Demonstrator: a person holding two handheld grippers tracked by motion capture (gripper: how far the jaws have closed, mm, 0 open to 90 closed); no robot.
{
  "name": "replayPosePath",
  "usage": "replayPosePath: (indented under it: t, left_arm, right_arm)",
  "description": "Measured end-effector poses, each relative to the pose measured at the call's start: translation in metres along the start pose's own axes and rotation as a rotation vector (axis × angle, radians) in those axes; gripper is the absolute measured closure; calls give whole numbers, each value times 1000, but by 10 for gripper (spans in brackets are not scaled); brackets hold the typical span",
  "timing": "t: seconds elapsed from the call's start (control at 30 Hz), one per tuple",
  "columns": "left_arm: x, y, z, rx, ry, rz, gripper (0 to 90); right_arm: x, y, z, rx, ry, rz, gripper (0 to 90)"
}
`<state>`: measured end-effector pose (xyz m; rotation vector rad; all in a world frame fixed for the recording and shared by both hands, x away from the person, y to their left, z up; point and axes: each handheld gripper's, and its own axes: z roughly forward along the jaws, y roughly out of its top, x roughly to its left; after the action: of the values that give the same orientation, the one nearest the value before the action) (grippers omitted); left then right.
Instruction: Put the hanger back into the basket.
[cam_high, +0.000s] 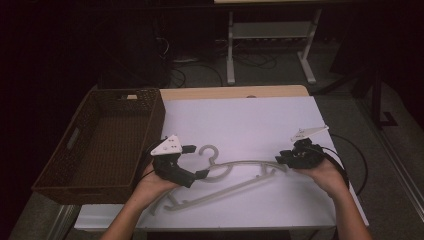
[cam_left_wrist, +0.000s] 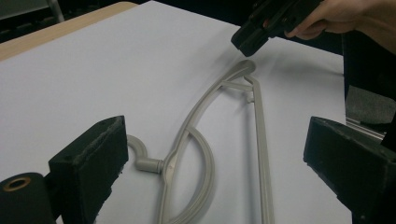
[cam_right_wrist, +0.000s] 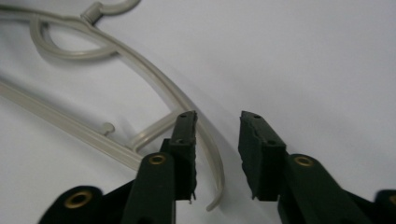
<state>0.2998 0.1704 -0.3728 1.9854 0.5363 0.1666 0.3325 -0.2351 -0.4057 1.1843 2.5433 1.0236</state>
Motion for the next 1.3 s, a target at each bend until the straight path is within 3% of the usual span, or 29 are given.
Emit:
replayPosePath:
  t: [0.4,0.97,1.13,1.2,1.3]
  left_arm:
    - [0,0,0,-4,-2,-3,64]
    - [-1,1,0,-6,-5,0,64]
    - [-1,1,0,-6,-6,-1,64]
    - [-1,1,0,-6,-6,-1,64]
    - [0,1,0,-5,-6,1,64]
  right_arm:
    - [-7,-4,20,81,27,-7,780]
    - [-12,-7,14,69,57,-16,857]
    - [-17,-12,8,68,65,13,845]
    - [-17,-14,9,76,67,8,750]
    - [-15,-15,12,77,86,4,682]
